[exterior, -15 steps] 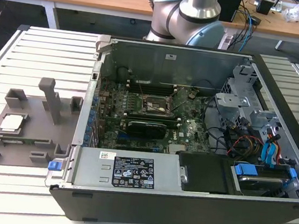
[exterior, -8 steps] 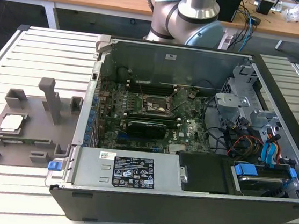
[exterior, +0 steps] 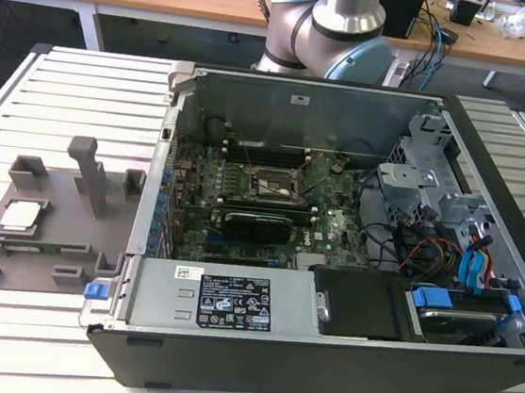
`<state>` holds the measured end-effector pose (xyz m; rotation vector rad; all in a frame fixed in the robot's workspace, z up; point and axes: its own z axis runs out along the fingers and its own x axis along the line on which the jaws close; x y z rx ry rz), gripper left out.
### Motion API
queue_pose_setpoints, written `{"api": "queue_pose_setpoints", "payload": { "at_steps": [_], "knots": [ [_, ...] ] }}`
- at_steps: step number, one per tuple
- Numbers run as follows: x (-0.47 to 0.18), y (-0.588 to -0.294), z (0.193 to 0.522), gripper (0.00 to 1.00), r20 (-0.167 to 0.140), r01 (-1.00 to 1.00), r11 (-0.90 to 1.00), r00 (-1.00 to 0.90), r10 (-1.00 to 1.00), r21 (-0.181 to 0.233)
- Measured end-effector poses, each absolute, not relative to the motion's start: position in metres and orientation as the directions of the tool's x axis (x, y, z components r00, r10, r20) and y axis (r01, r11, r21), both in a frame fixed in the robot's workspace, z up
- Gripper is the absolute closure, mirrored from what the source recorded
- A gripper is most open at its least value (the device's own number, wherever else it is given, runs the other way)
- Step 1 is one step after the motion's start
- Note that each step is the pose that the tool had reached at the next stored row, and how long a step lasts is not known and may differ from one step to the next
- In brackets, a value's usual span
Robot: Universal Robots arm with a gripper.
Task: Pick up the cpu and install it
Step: 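Pick up the cpu and move it towards the insertion slot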
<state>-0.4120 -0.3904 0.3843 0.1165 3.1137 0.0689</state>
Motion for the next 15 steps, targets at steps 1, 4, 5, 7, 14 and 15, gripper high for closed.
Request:
{"api": "queue_pose_setpoints", "payload": {
  "at_steps": [1, 4, 5, 7, 14, 15],
  "knots": [
    [-0.4120, -0.3904, 0.3843, 0.89, -0.023, 0.074, 0.996, -0.997, 0.075, 0.045],
    [-0.4120, -0.3904, 0.3842, 0.89, -0.023, 0.074, 0.996, -0.997, 0.075, 0.045],
    [-0.4120, -0.3904, 0.3842, 0.76, -0.023, 0.074, 0.996, -0.997, 0.075, 0.045],
    [-0.4120, -0.3904, 0.3841, 0.58, -0.023, 0.074, 0.996, -0.997, 0.075, 0.045],
    [-0.4120, -0.3903, 0.3837, 0.34, -0.024, 0.074, 0.996, -0.997, 0.075, 0.040],
    [-0.4121, -0.3903, 0.3839, 0.34, -0.024, 0.074, 0.997, -0.997, 0.075, 0.036]
  ]
}}
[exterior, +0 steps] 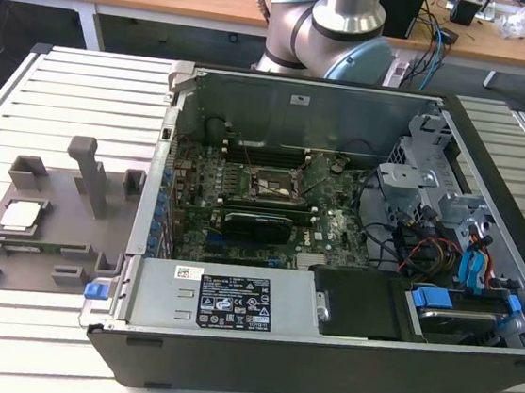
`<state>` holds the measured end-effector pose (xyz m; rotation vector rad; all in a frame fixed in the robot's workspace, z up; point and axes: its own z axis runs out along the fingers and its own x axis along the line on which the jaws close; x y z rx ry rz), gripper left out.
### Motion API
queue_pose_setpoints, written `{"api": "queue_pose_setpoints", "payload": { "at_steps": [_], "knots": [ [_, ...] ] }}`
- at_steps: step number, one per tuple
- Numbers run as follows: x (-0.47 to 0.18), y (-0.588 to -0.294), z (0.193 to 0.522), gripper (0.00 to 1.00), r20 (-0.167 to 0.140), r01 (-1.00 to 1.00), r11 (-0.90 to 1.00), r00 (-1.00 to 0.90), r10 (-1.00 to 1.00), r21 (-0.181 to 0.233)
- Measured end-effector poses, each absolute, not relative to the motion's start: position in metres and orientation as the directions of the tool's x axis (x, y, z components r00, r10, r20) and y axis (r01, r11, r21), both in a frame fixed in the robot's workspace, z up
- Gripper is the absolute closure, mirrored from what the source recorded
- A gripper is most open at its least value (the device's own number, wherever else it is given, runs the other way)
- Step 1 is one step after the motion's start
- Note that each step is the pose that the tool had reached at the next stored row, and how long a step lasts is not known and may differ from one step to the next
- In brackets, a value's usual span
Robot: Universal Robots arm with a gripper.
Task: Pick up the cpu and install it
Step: 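Pick up the cpu and move it towards the insertion slot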
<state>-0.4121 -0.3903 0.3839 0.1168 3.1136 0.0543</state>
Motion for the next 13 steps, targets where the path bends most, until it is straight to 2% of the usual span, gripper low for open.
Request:
{"api": "queue_pose_setpoints", "payload": {
  "at_steps": [3, 13],
  "knots": [
    [-0.4120, -0.3903, 0.3839, 0.34, -0.027, 0.072, 0.997, -0.997, 0.072, -0.007],
    [-0.4120, -0.3902, 0.3774, 0.34, -0.027, 0.036, 0.999, -0.999, 0.036, -0.007]
  ]
}}
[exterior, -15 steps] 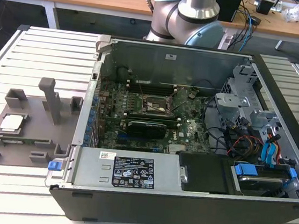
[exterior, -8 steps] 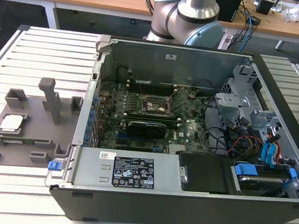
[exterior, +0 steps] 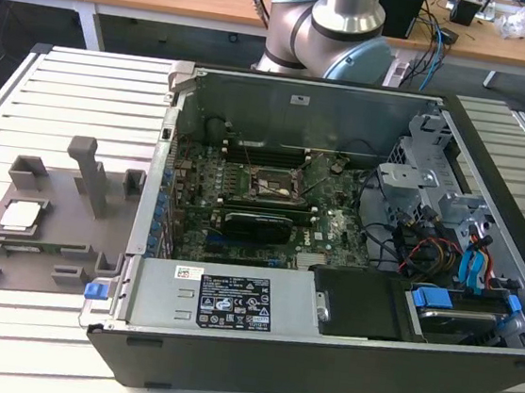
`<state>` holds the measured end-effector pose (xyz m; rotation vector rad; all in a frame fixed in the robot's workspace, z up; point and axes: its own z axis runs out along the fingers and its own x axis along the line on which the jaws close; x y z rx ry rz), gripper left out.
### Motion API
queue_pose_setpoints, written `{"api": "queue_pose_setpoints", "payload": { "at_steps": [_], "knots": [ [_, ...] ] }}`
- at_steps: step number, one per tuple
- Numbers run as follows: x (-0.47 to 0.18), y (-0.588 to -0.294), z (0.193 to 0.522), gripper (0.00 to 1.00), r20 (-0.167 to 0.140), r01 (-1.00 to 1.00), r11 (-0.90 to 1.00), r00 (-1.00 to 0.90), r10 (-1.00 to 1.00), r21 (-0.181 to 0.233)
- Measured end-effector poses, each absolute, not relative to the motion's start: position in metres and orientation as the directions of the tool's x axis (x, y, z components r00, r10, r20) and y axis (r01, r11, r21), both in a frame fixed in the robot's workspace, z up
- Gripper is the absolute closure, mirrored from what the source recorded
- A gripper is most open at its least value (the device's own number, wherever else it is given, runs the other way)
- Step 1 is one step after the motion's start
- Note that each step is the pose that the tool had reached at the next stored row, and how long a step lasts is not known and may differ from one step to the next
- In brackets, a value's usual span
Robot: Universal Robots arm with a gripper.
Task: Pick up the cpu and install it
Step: 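Pick up the cpu and move it towards the insertion slot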
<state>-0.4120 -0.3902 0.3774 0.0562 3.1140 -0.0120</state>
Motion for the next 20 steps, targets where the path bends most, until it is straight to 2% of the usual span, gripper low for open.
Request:
{"api": "queue_pose_setpoints", "payload": {
  "at_steps": [20],
  "knots": [
    [-0.412, -0.390, 0.359, 0.34, -0.027, 0.036, 0.999, -0.999, 0.036, -0.007]
  ]
}}
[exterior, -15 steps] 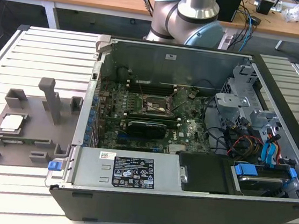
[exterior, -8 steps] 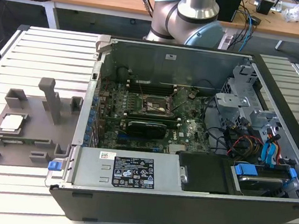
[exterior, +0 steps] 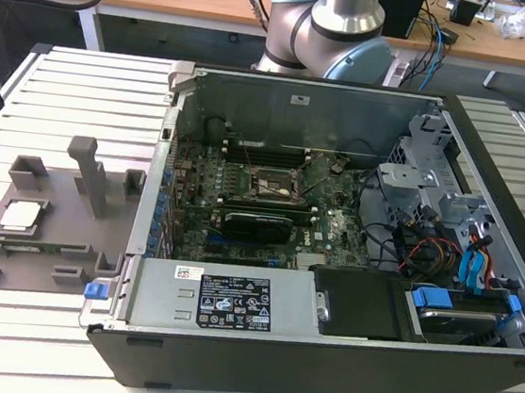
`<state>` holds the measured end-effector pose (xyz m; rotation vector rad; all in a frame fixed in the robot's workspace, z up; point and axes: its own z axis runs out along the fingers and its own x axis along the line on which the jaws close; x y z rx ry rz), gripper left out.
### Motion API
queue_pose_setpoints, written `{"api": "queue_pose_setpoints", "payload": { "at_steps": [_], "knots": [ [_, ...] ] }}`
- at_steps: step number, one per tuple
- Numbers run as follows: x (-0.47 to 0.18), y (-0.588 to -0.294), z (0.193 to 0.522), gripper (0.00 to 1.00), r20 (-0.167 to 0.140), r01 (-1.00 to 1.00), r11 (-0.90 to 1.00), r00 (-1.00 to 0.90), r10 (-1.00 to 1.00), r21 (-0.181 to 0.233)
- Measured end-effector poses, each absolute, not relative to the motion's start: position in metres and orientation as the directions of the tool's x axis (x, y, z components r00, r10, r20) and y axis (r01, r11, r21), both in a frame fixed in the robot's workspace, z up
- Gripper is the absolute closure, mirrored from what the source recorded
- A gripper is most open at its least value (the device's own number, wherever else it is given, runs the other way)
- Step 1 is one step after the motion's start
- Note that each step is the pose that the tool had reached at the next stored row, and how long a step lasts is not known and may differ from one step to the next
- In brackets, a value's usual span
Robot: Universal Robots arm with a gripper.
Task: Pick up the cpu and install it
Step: 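Pick up the cpu and move it towards the insertion slot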
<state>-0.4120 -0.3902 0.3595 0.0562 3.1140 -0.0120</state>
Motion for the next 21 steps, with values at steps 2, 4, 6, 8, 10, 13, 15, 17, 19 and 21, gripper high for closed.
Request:
{"api": "queue_pose_setpoints", "payload": {
  "at_steps": [2, 4, 6, 8, 10, 13, 15, 17, 19, 21],
  "knots": [
    [-0.412, -0.390, 0.357, 0.34, -0.027, 0.036, 0.999, -0.999, 0.036, -0.007],
    [-0.412, -0.390, 0.354, 0.34, -0.027, 0.036, 0.999, -0.999, 0.036, -0.007],
    [-0.412, -0.390, 0.352, 0.34, -0.027, 0.036, 0.999, -0.999, 0.036, -0.007],
    [-0.412, -0.390, 0.351, 0.34, -0.027, 0.036, 0.999, -0.999, 0.036, -0.007],
    [-0.412, -0.390, 0.349, 0.34, -0.027, 0.036, 0.999, -0.999, 0.036, -0.007],
    [-0.412, -0.390, 0.346, 0.34, -0.027, 0.036, 0.999, -0.999, 0.036, -0.007],
    [-0.412, -0.390, 0.344, 0.34, -0.027, 0.036, 0.999, -0.999, 0.036, -0.007],
    [-0.412, -0.390, 0.342, 0.34, -0.027, 0.036, 0.999, -0.999, 0.036, -0.007],
    [-0.412, -0.390, 0.339, 0.34, -0.027, 0.036, 0.999, -0.999, 0.036, -0.007],
    [-0.412, -0.390, 0.338, 0.34, -0.027, 0.036, 0.999, -0.999, 0.036, -0.007]
  ]
}}
